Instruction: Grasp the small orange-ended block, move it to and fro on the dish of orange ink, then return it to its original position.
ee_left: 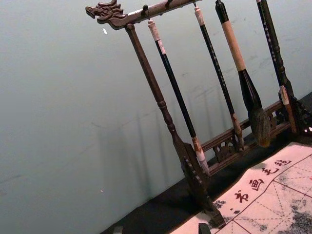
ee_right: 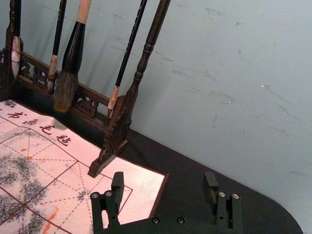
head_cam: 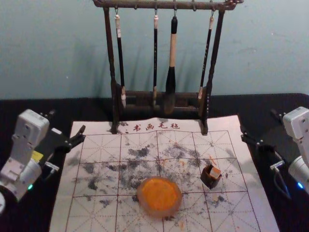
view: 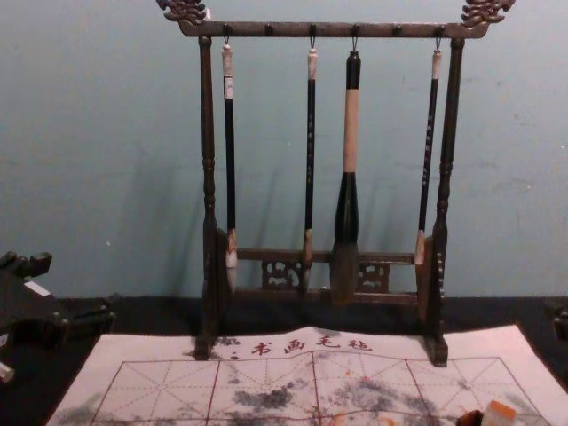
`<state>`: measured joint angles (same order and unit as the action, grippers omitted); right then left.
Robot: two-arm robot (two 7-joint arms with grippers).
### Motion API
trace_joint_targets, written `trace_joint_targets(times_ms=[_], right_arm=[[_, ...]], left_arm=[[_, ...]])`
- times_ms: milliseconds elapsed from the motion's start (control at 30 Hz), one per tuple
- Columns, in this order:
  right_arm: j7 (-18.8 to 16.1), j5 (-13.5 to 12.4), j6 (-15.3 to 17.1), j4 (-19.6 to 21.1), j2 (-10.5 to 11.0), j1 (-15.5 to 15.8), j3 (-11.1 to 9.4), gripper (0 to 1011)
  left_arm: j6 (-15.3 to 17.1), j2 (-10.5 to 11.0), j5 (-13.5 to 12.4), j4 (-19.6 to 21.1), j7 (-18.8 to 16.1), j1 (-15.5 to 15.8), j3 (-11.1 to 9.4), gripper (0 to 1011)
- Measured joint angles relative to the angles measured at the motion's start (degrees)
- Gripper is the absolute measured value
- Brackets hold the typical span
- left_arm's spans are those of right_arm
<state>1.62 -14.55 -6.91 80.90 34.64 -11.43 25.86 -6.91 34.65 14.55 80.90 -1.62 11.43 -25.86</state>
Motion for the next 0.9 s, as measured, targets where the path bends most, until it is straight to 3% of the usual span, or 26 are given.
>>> trace_joint_targets(times_ms=[333, 533, 767, 867, 900], right_arm=[[-0.24, 0.79, -0.44, 0.13, -0.15, 0.20, -0.34, 1000], [-2.95, 0.59, -2.15, 2.28, 0.83, 1.38, -1.50, 1000], [-11.76, -3.86, -6.45, 6.09, 4.03, 3.99, -2.79, 1000], [-17.43, -6.65, -8.53, 7.52, 5.85, 5.50, -3.06, 1000], [-17.43, -6.65, -8.53, 7.52, 5.85, 5.50, -3.06, 1000]], left_arm=[[0.00, 0.00, 0.00, 0.00, 0.00, 0.00, 0.00, 1001], [0.00, 0.00, 0.00, 0.00, 0.00, 0.00, 0.00, 1002], [0.00, 0.00, 0.00, 0.00, 0.00, 0.00, 0.00, 1001], [0.00, 0.00, 0.00, 0.00, 0.00, 0.00, 0.00, 1001], [0.00, 0.00, 0.00, 0.00, 0.00, 0.00, 0.00, 1001]])
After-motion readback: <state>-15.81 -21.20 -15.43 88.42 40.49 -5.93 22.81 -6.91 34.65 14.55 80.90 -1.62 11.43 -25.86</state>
